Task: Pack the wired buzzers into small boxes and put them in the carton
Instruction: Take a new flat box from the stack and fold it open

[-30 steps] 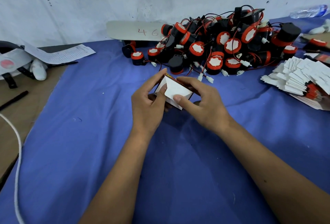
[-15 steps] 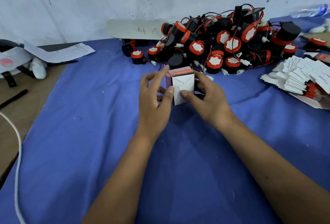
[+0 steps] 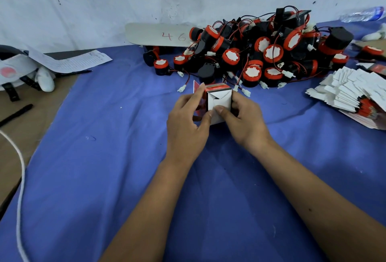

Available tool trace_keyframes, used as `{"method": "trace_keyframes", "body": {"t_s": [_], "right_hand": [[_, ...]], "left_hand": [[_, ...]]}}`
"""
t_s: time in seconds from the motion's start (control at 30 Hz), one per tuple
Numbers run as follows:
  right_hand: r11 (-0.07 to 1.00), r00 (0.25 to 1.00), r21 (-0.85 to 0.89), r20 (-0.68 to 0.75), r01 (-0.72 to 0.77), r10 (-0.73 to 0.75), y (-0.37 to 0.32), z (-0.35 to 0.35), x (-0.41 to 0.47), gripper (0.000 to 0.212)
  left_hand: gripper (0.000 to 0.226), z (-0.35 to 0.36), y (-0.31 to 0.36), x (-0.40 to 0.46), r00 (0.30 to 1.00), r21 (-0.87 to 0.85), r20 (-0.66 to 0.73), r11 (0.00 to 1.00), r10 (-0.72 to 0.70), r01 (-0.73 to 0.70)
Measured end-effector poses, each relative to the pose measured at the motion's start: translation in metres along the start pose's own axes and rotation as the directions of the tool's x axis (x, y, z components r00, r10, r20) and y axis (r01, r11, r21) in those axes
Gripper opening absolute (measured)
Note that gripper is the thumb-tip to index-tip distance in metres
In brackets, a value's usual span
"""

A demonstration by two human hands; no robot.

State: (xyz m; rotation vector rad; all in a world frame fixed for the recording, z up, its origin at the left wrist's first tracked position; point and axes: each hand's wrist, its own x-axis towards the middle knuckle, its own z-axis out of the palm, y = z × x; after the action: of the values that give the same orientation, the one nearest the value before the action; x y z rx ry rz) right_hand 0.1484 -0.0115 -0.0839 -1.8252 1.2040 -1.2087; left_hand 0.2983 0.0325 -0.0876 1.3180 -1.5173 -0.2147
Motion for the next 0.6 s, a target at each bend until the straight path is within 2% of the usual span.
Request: {"method": "trace_keyframes", "body": {"t_s": [0.27, 0.6], "right_hand": [[0.997, 0.997, -0.071, -0.082, 0.004, -0.009, -0.0008, 0.0042, -0.0015, 0.020], [0.996, 0.990, -0.085, -0.142, -0.015, 0.003, -0.0027, 0.0049, -0.0021, 0.022]], "left_hand": [[0.065, 0.0006, 0.0026, 0.0001, 0.999, 0.073, -0.019, 0.996, 0.051, -0.049], [0.061, 0.0027, 0.0043, -0.0002, 0.997, 0.079, -0.002, 0.994, 0.080, -0.080]]}}
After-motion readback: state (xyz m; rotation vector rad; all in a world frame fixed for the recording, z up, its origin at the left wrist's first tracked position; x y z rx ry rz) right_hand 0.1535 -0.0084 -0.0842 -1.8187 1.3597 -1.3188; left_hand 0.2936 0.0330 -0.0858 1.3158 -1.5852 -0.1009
